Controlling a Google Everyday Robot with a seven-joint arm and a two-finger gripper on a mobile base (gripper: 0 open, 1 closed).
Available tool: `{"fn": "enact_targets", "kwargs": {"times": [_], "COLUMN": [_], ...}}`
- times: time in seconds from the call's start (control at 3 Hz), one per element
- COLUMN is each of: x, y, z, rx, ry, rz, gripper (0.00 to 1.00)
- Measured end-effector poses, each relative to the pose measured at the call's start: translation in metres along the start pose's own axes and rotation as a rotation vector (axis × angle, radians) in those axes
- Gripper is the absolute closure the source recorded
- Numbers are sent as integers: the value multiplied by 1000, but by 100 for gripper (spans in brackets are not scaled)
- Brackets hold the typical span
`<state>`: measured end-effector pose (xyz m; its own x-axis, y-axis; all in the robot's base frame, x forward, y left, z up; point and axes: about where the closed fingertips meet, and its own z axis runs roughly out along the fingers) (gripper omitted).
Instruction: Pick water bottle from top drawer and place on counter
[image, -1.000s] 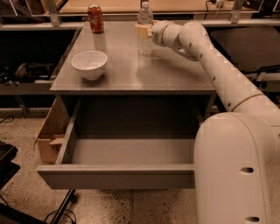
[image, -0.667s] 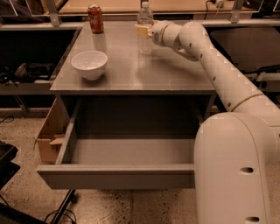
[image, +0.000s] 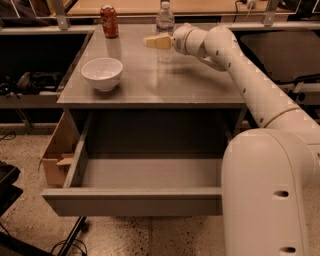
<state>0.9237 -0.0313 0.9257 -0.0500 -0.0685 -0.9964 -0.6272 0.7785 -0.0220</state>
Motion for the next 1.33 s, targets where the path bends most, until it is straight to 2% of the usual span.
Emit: {"fn": "enact_targets", "kwargs": {"times": [0.33, 0.67, 1.0, 1.33], "x": [0, -21, -59, -106], "y": [1, -12, -23, -11], "z": [1, -26, -72, -110], "rx": [-4, 10, 76, 189], "ry": [-1, -52, -47, 29], "rz": [0, -9, -84, -216], "gripper": [0, 0, 0, 0]}}
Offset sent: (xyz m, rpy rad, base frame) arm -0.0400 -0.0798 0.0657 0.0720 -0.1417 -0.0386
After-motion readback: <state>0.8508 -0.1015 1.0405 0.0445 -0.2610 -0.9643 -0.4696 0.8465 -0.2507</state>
